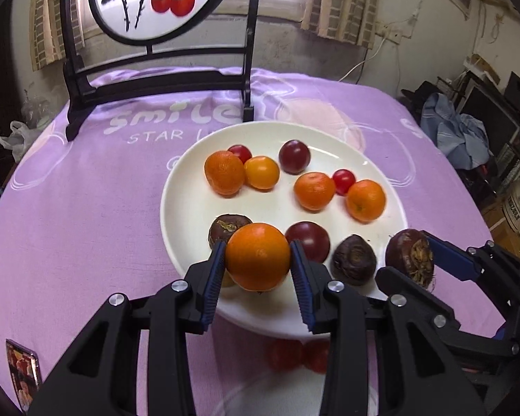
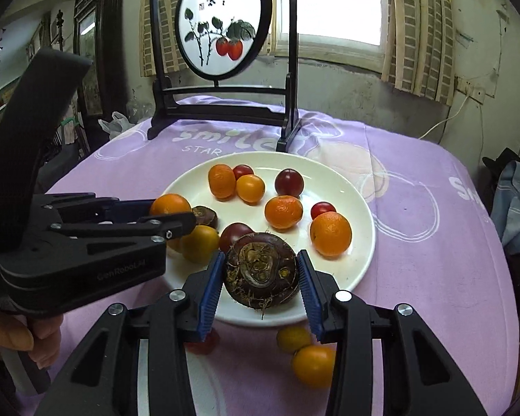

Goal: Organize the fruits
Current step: 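Carry the orange tomato and mangosteen onto the plate and open both tools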

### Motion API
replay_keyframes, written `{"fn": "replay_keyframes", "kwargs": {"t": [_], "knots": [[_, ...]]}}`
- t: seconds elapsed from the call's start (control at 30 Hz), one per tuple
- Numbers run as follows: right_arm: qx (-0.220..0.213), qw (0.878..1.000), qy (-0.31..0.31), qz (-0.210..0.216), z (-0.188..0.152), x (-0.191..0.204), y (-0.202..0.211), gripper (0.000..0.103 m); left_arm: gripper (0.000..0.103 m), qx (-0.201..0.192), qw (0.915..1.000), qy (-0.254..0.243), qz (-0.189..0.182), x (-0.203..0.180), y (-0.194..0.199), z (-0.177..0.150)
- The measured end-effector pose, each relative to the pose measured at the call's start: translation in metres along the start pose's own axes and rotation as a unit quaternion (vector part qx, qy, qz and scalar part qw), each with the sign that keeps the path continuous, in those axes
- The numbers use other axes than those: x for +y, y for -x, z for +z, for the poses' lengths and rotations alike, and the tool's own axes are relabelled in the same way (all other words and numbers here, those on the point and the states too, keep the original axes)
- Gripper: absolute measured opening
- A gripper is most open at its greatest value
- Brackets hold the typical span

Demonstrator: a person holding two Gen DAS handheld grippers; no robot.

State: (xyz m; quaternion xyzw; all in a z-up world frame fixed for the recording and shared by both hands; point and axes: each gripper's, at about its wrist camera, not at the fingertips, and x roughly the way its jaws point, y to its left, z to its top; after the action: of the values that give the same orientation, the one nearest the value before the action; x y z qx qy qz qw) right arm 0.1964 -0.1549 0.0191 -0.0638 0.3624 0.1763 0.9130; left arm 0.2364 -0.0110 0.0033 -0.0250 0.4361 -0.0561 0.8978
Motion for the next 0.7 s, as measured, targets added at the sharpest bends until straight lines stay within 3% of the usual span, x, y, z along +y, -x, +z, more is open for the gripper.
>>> {"fn": "replay_keyframes", "kwargs": {"t": [0.3, 0.37, 0.43, 0.47, 0.5, 0.57, 0.7], "knots": [[0.038, 0.999, -0.032, -0.005, 0.004, -0.019, -0.048, 0.043, 0.037, -0.002, 0.9997, 0.008, 0.022, 0.011, -0.028, 0.016], [0.047, 0.998, -0.049, 0.011, 0.005, -0.024, -0.056, 0.045, 0.037, -0.001, 0.9997, 0.014, 0.019, 0.012, -0.033, 0.021], [0.047, 0.995, -0.078, 0.028, 0.004, -0.029, -0.055, 0.057, 0.054, -0.01, 0.9995, 0.029, 0.003, 0.015, -0.029, 0.024], [0.044, 0.995, -0.088, 0.035, 0.003, -0.031, -0.053, 0.059, 0.076, -0.022, 0.9991, 0.035, 0.001, 0.015, -0.024, 0.024], [0.042, 0.994, -0.092, 0.042, 0.002, -0.031, -0.05, 0.059, 0.085, -0.04, 0.9984, 0.041, 0.003, 0.016, -0.016, 0.023], [0.035, 0.994, -0.092, 0.041, -0.001, -0.03, -0.042, 0.059, 0.085, -0.069, 0.9969, 0.038, 0.007, 0.014, -0.001, 0.02], [0.027, 0.994, -0.093, 0.042, -0.009, -0.033, -0.022, 0.061, 0.085, -0.076, 0.9968, 0.018, 0.017, 0.007, 0.017, 0.01]]}}
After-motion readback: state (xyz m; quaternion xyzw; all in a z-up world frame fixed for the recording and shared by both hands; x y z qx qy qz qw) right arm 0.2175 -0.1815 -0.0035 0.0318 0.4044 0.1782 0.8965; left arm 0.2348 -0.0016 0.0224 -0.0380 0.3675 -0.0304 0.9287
